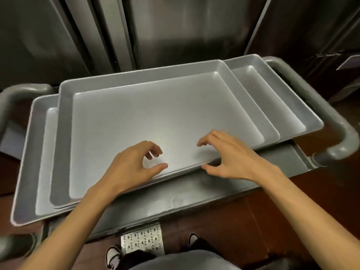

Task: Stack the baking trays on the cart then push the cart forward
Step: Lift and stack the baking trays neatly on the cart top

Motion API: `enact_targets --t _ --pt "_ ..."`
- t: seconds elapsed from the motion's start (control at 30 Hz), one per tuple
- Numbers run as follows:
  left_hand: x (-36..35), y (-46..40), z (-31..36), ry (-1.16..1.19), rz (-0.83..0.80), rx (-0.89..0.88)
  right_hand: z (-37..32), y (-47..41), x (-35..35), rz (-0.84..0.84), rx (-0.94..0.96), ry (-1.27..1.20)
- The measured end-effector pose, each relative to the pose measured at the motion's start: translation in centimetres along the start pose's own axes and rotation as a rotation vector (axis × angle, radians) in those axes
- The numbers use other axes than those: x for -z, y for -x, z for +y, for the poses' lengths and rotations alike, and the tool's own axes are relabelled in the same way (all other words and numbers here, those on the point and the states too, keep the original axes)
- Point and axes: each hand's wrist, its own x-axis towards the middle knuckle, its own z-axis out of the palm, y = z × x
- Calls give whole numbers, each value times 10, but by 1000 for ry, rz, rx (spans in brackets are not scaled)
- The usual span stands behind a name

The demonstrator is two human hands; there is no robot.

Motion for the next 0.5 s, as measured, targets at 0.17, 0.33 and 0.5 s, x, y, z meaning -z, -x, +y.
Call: enact_targets --t 0.17,0.33,0.5 --pt "-18 18 28 -75 16 116 22 5 -1 -96 116 0" --pt "-32 30 37 -196 30 153 38 12 -8 -88 116 18" --pt "-45 35 35 -464 47 127 41 16 -22 -61 53 104"
